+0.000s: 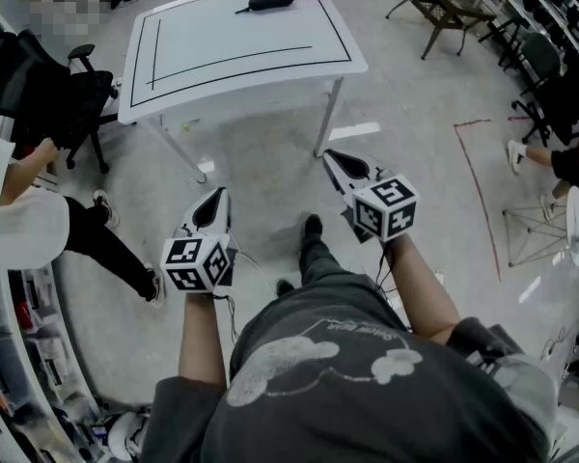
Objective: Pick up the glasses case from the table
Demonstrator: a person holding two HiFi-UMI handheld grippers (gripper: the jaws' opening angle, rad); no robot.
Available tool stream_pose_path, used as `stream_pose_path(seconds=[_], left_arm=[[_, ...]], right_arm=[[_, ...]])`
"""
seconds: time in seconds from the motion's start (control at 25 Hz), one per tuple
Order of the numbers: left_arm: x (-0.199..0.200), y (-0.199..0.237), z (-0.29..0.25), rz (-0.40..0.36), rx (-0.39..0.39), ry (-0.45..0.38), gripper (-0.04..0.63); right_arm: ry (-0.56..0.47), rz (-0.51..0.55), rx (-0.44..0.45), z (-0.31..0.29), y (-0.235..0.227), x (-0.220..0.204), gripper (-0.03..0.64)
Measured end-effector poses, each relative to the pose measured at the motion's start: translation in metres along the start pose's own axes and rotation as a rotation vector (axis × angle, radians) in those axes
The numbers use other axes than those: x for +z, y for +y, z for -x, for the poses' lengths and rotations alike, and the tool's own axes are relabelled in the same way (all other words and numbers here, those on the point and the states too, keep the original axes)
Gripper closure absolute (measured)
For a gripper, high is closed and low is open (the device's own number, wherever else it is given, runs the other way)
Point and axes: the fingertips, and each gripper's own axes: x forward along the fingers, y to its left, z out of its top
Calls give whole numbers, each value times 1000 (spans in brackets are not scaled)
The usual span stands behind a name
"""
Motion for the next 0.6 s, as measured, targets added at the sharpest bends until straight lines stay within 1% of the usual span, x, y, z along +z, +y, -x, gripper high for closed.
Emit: stream_pose_path(seconds=[0.2,0.44,0.6], left_arm=[[0,-7,10,-12,-1,-7,594],[4,-11,12,-30,-3,-12,594],[5,-12,12,-29,3,-14,594]], right_arm=[[7,4,-13,15,4,-4,617],[0,3,-17,20,4,-3,618],[-25,-28,-16,23,2,-1,617]])
